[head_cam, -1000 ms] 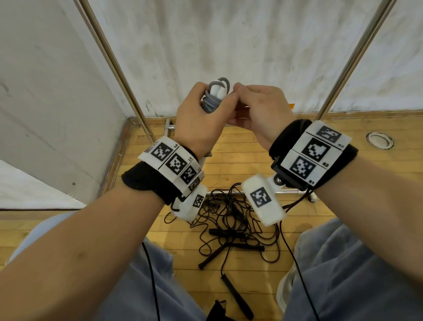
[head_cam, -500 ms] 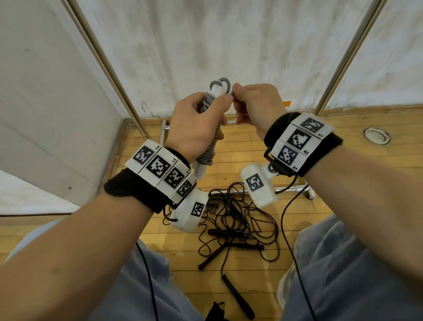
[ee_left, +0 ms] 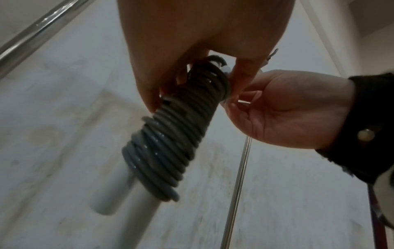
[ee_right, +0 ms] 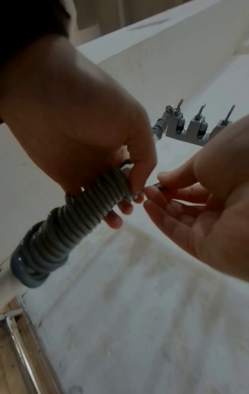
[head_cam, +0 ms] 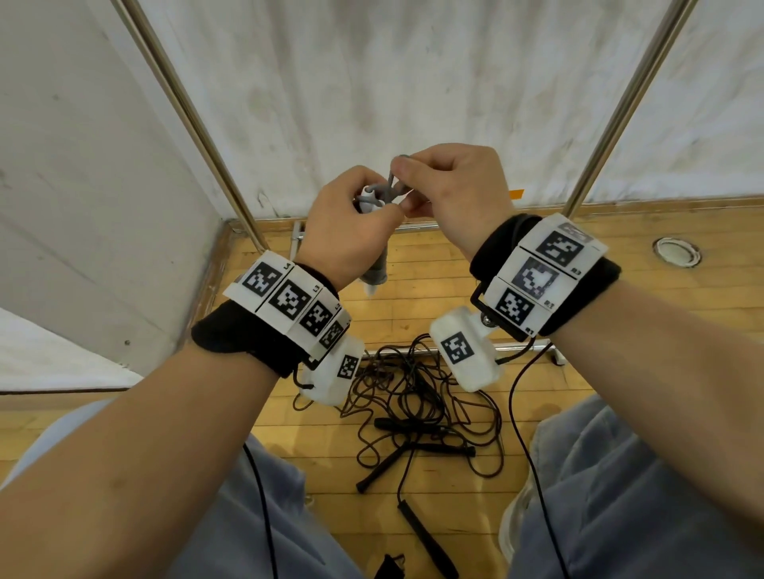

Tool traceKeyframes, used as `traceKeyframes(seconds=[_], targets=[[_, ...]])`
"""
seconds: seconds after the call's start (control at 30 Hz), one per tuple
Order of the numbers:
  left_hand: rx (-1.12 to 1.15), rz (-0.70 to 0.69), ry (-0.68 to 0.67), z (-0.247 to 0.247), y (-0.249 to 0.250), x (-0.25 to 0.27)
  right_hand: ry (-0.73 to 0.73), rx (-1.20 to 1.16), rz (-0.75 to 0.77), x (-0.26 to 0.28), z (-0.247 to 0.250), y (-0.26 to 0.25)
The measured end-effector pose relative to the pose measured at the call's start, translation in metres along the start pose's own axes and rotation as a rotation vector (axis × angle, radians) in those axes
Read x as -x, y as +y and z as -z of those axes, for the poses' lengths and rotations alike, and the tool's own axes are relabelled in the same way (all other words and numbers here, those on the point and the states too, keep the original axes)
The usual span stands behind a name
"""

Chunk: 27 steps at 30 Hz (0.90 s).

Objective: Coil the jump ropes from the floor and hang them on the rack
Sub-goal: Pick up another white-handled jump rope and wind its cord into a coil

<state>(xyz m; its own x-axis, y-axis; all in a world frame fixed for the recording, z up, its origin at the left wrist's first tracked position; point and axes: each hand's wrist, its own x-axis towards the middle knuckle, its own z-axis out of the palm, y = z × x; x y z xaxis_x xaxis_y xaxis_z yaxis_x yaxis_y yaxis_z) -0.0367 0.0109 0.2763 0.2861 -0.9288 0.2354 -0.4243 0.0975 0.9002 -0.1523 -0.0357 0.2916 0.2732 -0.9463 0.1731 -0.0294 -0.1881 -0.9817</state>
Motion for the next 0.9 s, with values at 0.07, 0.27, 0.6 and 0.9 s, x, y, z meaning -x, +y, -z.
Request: traceKeyframes(seconds=[0.07,0.27,0.6,0.9], targets=[[0.038,-0.011,0.038,0.001,0.005,-0.002,0.015,0.011,0.043,0.001,0.0,-0.005],[0.198,0.025,-0.023,0.011,0.026,-0.001,0.026,0.097,0.178,-0.001,0.004,-0.022],[0.233,0.025,-0.14,0.055,0.091,-0.005,-0.062,0.037,0.251,-0.004,0.01,-0.086],[0.28,-0.179,0.088,0.087,0.171,-0.018,-0.15,-0.05,0.337,-0.012,0.01,-0.185]])
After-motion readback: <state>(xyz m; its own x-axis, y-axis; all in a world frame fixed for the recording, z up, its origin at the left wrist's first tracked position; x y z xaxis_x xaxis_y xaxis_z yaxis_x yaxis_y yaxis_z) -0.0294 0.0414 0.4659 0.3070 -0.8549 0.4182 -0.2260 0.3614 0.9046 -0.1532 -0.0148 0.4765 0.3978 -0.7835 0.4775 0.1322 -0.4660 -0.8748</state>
